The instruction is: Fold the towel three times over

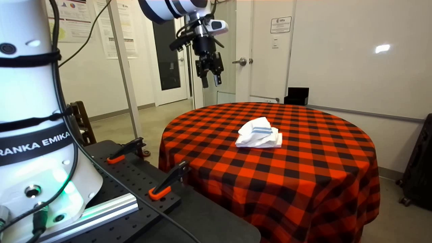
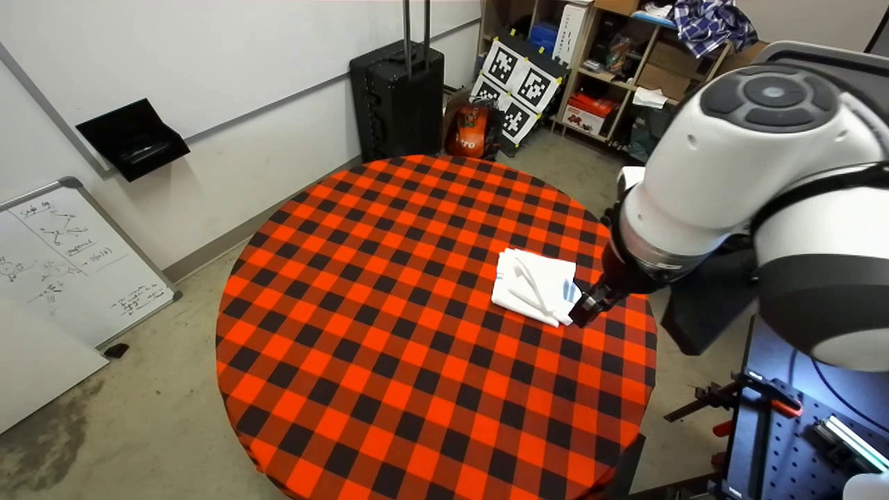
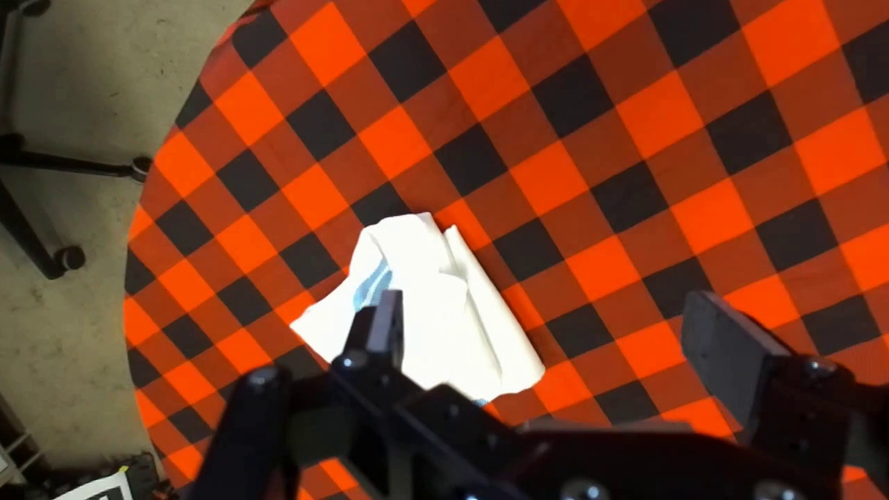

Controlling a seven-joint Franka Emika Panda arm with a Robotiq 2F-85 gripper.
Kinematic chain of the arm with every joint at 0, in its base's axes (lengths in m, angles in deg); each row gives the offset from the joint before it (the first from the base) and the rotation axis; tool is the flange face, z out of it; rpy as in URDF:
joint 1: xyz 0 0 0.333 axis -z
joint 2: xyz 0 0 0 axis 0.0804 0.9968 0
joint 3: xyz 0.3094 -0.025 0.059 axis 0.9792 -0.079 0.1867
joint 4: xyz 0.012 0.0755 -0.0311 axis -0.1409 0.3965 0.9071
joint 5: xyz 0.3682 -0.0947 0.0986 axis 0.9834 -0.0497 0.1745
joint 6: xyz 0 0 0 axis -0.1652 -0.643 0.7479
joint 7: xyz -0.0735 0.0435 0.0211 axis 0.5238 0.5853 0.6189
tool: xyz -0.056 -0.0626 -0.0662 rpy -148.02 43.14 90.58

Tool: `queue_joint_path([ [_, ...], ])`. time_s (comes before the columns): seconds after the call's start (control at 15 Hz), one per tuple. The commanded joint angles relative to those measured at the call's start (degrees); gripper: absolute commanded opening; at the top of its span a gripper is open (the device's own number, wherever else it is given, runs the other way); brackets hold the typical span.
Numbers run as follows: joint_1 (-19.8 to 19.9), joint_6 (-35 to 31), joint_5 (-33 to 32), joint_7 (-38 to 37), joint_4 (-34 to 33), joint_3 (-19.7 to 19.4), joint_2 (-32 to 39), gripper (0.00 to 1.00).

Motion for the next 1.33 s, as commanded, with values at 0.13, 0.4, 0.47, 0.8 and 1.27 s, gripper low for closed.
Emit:
queue_joint_path([
  [0.13, 1.7, 2.4, 8.0, 3.4, 14.1, 2.0, -20.8, 1.0],
  [0.4, 3.1, 18.6, 14.8, 5.2, 15.6, 3.3, -33.0, 1.0],
  [0.47, 4.0, 13.3, 13.4, 4.1, 13.3, 4.5, -25.5, 1.0],
  [0.8, 4.7, 18.1, 14.8, 4.9, 15.2, 4.9, -32.5, 1.0],
  [1.27, 4.7, 18.1, 14.7, 4.9, 15.3, 4.9, -32.4, 1.0],
])
